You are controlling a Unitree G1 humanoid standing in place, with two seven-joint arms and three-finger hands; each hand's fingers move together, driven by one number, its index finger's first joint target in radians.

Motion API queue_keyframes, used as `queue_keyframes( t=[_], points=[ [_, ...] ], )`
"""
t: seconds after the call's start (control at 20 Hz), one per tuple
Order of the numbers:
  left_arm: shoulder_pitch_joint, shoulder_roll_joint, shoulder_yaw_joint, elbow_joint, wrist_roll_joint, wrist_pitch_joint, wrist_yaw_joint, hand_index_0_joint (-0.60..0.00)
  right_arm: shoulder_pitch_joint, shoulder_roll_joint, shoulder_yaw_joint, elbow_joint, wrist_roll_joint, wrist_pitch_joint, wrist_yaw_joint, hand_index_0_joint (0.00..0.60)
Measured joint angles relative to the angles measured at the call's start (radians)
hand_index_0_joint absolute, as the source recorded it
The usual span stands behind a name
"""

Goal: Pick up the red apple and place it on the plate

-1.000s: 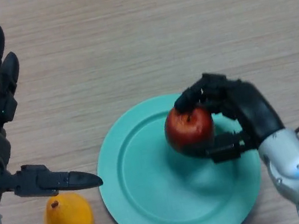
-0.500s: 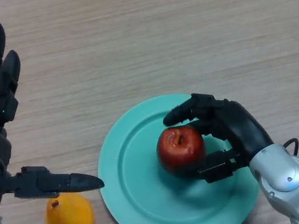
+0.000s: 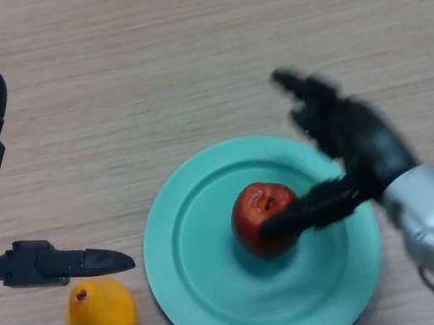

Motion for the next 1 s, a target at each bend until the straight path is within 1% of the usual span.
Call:
queue_keyframes(
  t=[0.1,0.15,0.2,0.3,0.4,0.45,0.6,0.65,0.7,0.75,0.85,0.95,1.0],
  points=[
    [0.003,0.0,0.004,0.0,0.0,0.0,-0.012,0.0,0.015,0.0,-0.107,-0.098,0.059,0.067,-0.004,0.0],
    [0.003,-0.001,0.004,0.0,0.003,0.0,-0.012,0.0,0.029,0.0,-0.155,-0.161,0.116,0.086,-0.033,0.0],
    [0.006,-0.003,0.004,-0.003,0.003,0.0,-0.012,0.0,0.052,0.0,-0.178,-0.213,0.127,0.089,-0.04,0.0],
    [0.019,-0.011,0.001,-0.022,0.003,0.001,-0.012,0.0,0.108,-0.004,-0.219,-0.334,0.193,0.094,-0.048,0.0],
    [0.027,-0.019,-0.004,-0.042,0.002,0.001,-0.013,0.0,0.184,-0.016,-0.22,-0.443,0.21,0.095,-0.042,0.0],
    [0.034,-0.022,-0.002,-0.043,0.002,0.002,-0.013,0.0,0.227,-0.02,-0.221,-0.48,0.21,0.095,-0.022,0.0],
    [0.041,-0.025,-0.003,-0.07,0.002,0.027,-0.013,0.0,0.289,-0.019,-0.229,-0.55,0.204,0.087,-0.012,0.0],
    [0.044,-0.025,-0.003,-0.084,0.001,0.037,-0.015,0.0,0.314,-0.017,-0.226,-0.577,0.192,0.039,0.0,0.0],
    [0.044,-0.025,-0.002,-0.085,0.0,0.041,-0.015,0.0,0.33,-0.016,-0.211,-0.579,0.132,-0.028,0.028,0.0],
    [0.041,-0.025,-0.002,-0.09,0.0,0.074,-0.015,0.0,0.341,-0.011,-0.206,-0.58,0.082,-0.096,0.052,0.0],
    [0.029,-0.025,-0.001,-0.09,0.001,0.122,-0.015,0.0,0.344,-0.008,-0.179,-0.576,0.026,-0.138,0.056,0.0],
    [0.025,-0.025,-0.004,-0.094,0.006,0.122,-0.015,0.0,0.349,-0.007,-0.164,-0.563,0.025,-0.146,0.084,0.0],
    [0.025,-0.025,-0.007,-0.097,0.027,0.122,-0.015,0.0,0.351,-0.007,-0.154,-0.55,0.013,-0.16,0.084,0.0]
  ],
)
